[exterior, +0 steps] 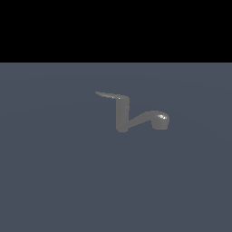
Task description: Turn on the faucet by rotating a designated handle.
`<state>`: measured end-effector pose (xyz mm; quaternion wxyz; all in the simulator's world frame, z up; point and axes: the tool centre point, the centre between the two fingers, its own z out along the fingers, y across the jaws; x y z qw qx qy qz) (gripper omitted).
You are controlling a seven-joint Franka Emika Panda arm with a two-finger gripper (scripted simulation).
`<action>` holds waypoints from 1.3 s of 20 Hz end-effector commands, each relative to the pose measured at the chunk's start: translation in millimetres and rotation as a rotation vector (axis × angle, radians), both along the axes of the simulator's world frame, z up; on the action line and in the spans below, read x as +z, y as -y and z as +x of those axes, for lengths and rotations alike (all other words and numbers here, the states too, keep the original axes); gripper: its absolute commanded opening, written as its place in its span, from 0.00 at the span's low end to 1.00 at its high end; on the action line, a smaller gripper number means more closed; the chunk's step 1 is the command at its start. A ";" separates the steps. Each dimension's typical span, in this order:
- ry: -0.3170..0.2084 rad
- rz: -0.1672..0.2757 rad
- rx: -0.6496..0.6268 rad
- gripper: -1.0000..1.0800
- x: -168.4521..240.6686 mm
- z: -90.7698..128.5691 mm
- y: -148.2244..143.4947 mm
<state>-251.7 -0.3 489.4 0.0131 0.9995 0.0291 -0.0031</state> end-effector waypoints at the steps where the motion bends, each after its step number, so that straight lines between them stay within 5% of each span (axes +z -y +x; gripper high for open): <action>1: 0.000 0.000 0.000 0.00 0.0 0.0 0.0; 14: 0.001 0.002 -0.090 0.00 -21.1 14.1 -17.7; 26: 0.004 0.007 -0.324 0.00 -75.5 58.3 -57.6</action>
